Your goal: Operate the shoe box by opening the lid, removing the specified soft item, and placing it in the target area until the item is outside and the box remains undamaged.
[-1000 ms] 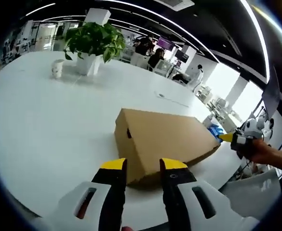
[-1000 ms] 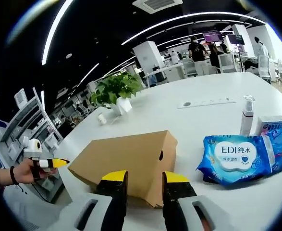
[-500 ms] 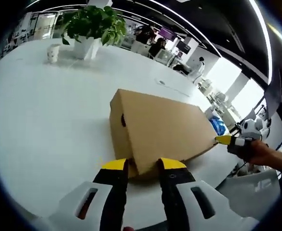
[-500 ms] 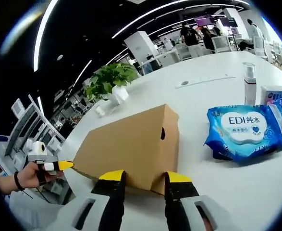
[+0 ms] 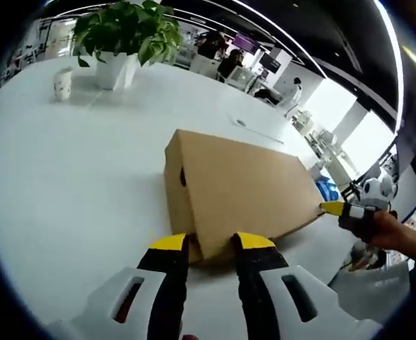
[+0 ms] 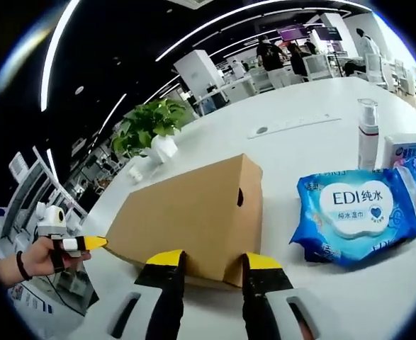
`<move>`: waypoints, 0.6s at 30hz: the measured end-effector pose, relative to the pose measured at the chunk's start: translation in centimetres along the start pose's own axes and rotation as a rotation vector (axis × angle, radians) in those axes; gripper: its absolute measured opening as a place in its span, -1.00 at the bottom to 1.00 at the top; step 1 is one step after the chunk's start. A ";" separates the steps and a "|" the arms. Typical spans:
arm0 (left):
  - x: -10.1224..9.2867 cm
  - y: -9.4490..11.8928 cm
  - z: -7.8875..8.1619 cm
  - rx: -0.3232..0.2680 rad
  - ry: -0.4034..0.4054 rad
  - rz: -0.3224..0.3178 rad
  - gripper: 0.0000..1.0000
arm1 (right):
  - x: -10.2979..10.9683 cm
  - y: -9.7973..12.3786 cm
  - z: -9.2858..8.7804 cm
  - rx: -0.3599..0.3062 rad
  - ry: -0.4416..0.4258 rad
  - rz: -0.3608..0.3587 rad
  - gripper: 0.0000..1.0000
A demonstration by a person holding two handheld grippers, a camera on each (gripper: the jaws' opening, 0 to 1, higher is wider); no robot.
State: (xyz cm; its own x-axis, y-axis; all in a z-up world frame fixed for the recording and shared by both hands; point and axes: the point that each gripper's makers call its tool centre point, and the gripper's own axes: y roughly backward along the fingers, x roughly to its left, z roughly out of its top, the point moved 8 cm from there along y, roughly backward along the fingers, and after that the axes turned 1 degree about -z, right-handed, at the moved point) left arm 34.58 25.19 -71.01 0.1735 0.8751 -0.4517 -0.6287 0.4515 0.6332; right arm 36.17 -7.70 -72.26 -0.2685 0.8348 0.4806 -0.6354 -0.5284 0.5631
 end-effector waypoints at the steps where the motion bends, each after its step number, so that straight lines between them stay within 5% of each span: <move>1: -0.1 -0.6 0.6 0.006 -0.003 -0.003 -0.50 | -0.4 -0.2 0.5 0.000 -0.004 -0.005 -0.43; 9: -1.2 -4.0 3.2 0.036 -0.024 -0.027 -0.50 | -2.8 -0.7 2.9 0.005 -0.025 -0.035 -0.43; 18: -1.4 -4.5 3.4 0.038 -0.028 -0.039 -0.50 | -3.3 -0.7 3.3 0.008 -0.019 -0.034 -0.42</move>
State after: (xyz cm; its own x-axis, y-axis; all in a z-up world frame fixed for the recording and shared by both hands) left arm 39.73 22.54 -71.04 0.2187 0.8612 -0.4587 -0.5918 0.4909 0.6394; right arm 39.90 -10.63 -72.05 -0.2325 0.8495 0.4736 -0.6384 -0.5007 0.5846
